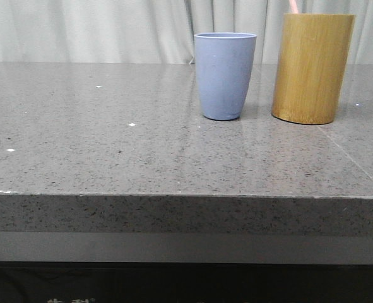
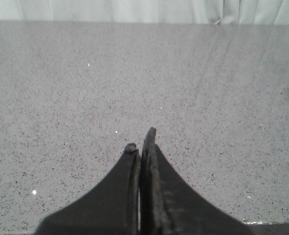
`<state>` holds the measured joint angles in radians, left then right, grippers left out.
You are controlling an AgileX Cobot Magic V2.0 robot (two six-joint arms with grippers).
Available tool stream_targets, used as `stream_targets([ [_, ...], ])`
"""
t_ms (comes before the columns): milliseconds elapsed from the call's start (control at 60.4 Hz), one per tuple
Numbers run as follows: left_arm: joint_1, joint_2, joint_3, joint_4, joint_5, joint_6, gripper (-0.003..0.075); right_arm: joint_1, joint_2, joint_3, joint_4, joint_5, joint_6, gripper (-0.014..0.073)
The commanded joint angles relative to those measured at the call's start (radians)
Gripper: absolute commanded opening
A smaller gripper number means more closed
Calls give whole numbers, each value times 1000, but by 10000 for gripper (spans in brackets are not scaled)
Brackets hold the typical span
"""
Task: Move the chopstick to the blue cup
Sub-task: 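Grasp the pink stick in the bamboo holder with the right gripper, lift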
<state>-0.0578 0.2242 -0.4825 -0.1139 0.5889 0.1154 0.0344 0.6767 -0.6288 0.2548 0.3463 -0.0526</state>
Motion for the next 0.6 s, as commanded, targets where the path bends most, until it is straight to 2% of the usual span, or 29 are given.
stream_targets([
  [0,-9,-31,-10,-13,-81,-1,-18,28,101,-105,8,-119,-37,627],
  [331,-9,-42,4,-13,-80,-1,-18,180,512,-441,-42,-179,-80,627],
  [580,-9,-42,5,-13,-80,-1,-18,192,754,-647,-63,-177,-80,627],
])
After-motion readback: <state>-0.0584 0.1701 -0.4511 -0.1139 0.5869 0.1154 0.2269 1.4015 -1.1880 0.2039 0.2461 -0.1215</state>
